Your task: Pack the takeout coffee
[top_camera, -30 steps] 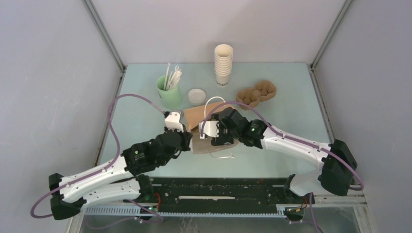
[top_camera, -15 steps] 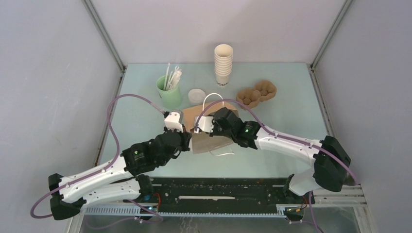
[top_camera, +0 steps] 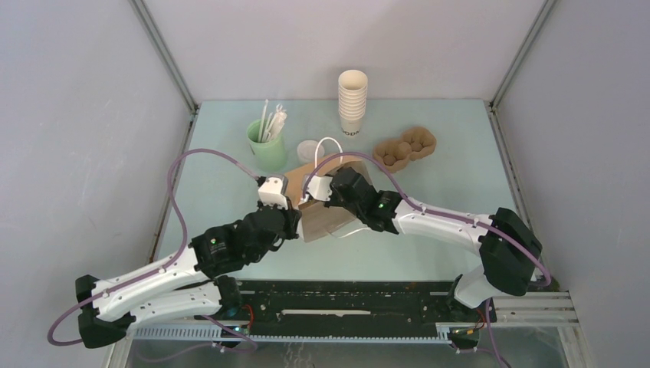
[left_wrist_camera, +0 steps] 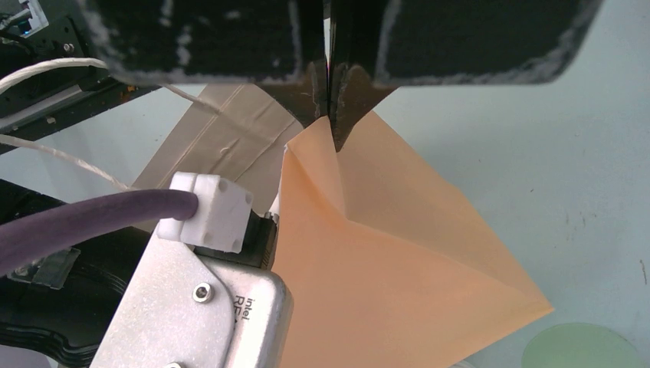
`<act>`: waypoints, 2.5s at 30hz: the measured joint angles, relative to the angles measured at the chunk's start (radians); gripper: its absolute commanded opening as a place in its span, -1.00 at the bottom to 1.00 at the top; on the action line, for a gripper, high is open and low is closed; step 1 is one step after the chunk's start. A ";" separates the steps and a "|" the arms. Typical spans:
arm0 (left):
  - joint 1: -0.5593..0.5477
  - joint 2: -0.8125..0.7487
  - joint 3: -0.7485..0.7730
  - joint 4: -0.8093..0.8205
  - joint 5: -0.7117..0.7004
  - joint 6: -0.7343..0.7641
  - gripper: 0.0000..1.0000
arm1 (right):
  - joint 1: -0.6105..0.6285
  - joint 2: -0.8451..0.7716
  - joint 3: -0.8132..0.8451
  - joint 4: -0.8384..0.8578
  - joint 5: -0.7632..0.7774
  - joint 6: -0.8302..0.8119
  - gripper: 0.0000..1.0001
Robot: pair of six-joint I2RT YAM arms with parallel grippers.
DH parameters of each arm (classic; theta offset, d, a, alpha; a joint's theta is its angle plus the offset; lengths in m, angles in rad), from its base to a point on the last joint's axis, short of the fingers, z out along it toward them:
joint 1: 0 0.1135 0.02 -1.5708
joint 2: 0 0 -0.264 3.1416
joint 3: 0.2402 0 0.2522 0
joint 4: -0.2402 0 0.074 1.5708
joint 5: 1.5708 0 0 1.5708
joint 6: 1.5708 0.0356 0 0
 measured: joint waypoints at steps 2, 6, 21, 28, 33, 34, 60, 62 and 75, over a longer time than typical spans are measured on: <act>0.000 -0.002 0.000 -0.002 0.004 0.000 -1.00 | 0.000 0.000 0.000 0.002 0.002 0.002 -0.23; 0.000 -0.004 0.000 -0.005 0.007 0.000 -1.00 | -0.001 0.000 0.000 0.001 0.001 0.012 -0.14; -0.001 -0.001 0.115 -0.121 0.110 -0.040 -1.00 | 0.041 -0.103 0.033 -0.201 0.011 0.073 -0.01; -0.003 0.033 0.221 -0.269 0.147 -0.151 -1.00 | 0.143 -0.167 0.046 -0.345 0.021 0.105 0.08; -0.003 0.066 0.320 -0.401 0.163 -0.256 -1.00 | 0.182 -0.192 0.089 -0.459 -0.022 0.144 -0.11; -0.003 0.068 0.329 -0.421 0.167 -0.274 -1.00 | 0.181 -0.196 0.095 -0.472 -0.029 0.148 -0.17; 0.111 0.204 0.520 -0.695 0.226 -0.360 -0.54 | 0.083 -0.079 0.195 -0.539 -0.267 0.061 -0.38; 0.126 0.218 0.549 -0.708 0.227 -0.352 -0.31 | 0.073 -0.056 0.206 -0.526 -0.275 0.058 -0.39; 0.178 0.187 0.758 -0.844 0.153 -0.313 0.23 | 0.026 0.062 0.277 -0.470 -0.323 0.058 -0.38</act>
